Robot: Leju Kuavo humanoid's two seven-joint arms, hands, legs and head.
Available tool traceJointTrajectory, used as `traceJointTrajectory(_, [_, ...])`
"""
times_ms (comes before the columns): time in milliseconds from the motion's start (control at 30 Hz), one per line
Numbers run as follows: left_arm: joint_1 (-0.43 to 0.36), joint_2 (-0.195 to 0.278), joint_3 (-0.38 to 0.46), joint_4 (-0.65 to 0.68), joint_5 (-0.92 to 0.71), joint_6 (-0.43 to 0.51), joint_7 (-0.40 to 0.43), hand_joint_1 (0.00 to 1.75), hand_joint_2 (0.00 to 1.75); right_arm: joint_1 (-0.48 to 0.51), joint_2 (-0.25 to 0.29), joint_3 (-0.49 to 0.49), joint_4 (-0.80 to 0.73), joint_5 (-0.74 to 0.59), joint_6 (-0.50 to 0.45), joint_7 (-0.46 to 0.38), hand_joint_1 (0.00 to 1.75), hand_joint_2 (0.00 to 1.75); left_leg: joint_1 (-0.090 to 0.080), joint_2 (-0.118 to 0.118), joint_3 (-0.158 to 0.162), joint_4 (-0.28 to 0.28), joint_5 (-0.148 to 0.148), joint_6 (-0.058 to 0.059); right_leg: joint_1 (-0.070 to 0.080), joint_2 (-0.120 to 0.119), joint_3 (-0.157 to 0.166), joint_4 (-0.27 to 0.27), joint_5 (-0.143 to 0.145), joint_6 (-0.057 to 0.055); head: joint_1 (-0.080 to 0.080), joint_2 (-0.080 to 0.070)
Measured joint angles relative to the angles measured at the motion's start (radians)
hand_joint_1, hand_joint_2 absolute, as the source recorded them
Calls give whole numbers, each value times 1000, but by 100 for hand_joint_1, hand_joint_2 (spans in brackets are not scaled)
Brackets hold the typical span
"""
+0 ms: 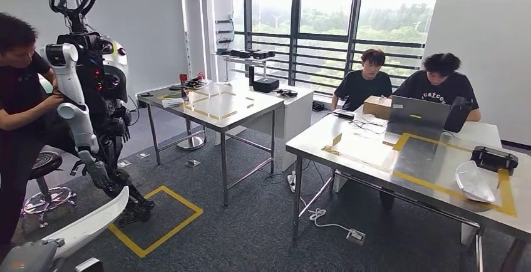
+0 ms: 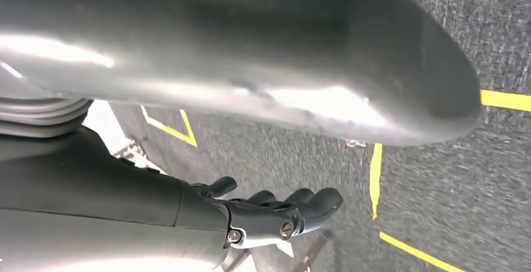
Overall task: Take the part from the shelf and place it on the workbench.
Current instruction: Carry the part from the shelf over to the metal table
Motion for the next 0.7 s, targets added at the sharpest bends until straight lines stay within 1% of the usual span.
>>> traceJointTrajectory(33, [1, 1, 0, -1, 6, -6, -5, 175, 175, 0, 0, 0, 0, 1, 0, -1, 0, 0, -2, 10, 1, -1, -1, -6, 3, -5, 2, -10, 0, -6, -1, 0])
traceJointTrajectory(100, [5, 2, 0, -3, 19, -16, -19, 175, 175, 0, 0, 0, 0, 4, 2, -2, 0, 0, -3, 26, 4, -5, -3, -17, 1, 19, 1, -15, 7, -17, -1, 0])
traceJointTrajectory(133, [7, 3, 1, -4, 24, -20, -24, 175, 175, 0, 1, 1, 0, 6, 3, -2, 0, 0, -1, 18, 3, 1, -10, -23, -2, 30, 2, -19, 11, -24, -2, 0])
traceJointTrajectory(167, [9, 5, 1, -5, 26, -23, -28, 175, 175, -2, 1, 1, 0, 7, 4, -3, 0, 0, 1, -3, -4, 21, -26, -28, -6, 41, 4, -24, 14, -30, -2, 0])
traceJointTrajectory(200, [11, 10, 1, -6, 27, -25, -29, 175, 175, -5, 1, 1, 0, 8, 5, -4, 0, 0, 4, -31, -21, 61, -50, -33, -9, 52, 6, -27, 17, -35, -2, 0])
traceJointTrajectory(233, [14, 16, 1, -5, 27, -28, -30, 175, 175, -8, 2, 2, 0, 10, 6, -5, 0, 0, 7, -59, -45, 121, -81, -36, -9, 66, 5, -28, 19, -39, -3, 0])
traceJointTrajectory(267, [20, 22, 1, -4, 26, -30, -29, 175, 175, -10, 2, 2, 0, 12, 8, -6, 0, 0, 8, -75, -76, 188, -108, -39, -10, 80, 5, -27, 20, -40, -4, 0])
traceJointTrajectory(300, [26, 26, 1, -4, 25, -31, -29, 175, 175, -11, 3, 2, 0, 14, 10, -6, 0, 0, 8, -82, -102, 241, -124, -40, -10, 96, 5, -26, 20, -41, -5, 0])
traceJointTrajectory(333, [33, 29, 1, -4, 24, -32, -29, 175, 175, -11, 3, 3, 0, 14, 11, -6, 0, 0, 9, -85, -116, 264, -122, -41, -10, 111, 5, -25, 20, -41, -5, 0])
traceJointTrajectory(367, [36, 30, 1, -4, 24, -33, -29, 175, 175, -11, 3, 3, 0, 14, 13, -6, 0, 0, 10, -87, -112, 249, -100, -41, -10, 125, 4, -23, 20, -40, -6, 0])
traceJointTrajectory(400, [37, 30, 1, -4, 23, -36, -30, 175, 175, -11, 4, 3, 0, 14, 13, -5, 0, 0, 11, -94, -88, 193, -64, -39, -10, 138, 4, -20, 20, -39, -6, 0])
traceJointTrajectory(433, [36, 30, 1, -5, 23, -39, -30, 175, 175, -12, 4, 3, 0, 13, 13, -5, 0, 0, 14, -113, -58, 125, -32, -37, -11, 150, 3, -17, 19, -37, -6, 0])
traceJointTrajectory(467, [33, 30, 1, -5, 22, -44, -30, 175, 175, -13, 4, 3, 0, 12, 13, -4, 0, 0, 16, -133, -29, 64, -10, -35, -11, 163, 0, -13, 19, -32, -6, 0])
traceJointTrajectory(500, [30, 28, 1, -5, 21, -49, -28, 175, 175, -14, 4, 3, 0, 10, 12, -4, 0, 0, 16, -150, -9, 22, 1, -33, -12, 174, -5, -11, 21, -25, -6, 0])
traceJointTrajectory(533, [28, 26, 1, -5, 20, -55, -26, 175, 175, -14, 4, 3, 0, 8, 11, -3, 0, 0, 15, -160, -2, 7, 0, -30, -14, 185, -11, -11, 24, -18, -5, 0])
traceJointTrajectory(567, [25, 20, 1, -5, 19, -59, -23, 175, 175, -13, 4, 3, 0, 6, 10, -3, 0, 0, 13, -154, -1, 5, 0, -26, -15, 196, -15, -13, 28, -9, -4, 0])
traceJointTrajectory(600, [22, 13, 1, -5, 18, -63, -20, 175, 175, -11, 3, 3, 0, 4, 9, -2, 0, 0, 13, -144, -2, 3, 4, -20, -17, 206, -18, -17, 32, -2, -4, 0])
traceJointTrajectory(633, [18, 4, 1, -6, 18, -66, -16, 175, 175, -8, 3, 3, 0, 2, 9, -2, 0, 0, 15, -133, -1, -1, 8, -12, -15, 198, -22, -14, 30, 4, -3, 0])
traceJointTrajectory(667, [13, -4, 1, -6, 17, -69, -13, 175, 175, -8, 2, 3, 0, 0, 9, -2, 0, 0, 17, -121, -1, -5, 12, -4, -13, 178, -31, 3, 19, 8, 0, 0])
traceJointTrajectory(700, [7, -10, 1, -6, 17, -72, -10, 175, 175, -9, 1, 3, 0, -2, 8, -2, 0, 0, 18, -109, -1, -9, 15, 4, -10, 150, -50, 40, -4, 11, 2, 0])
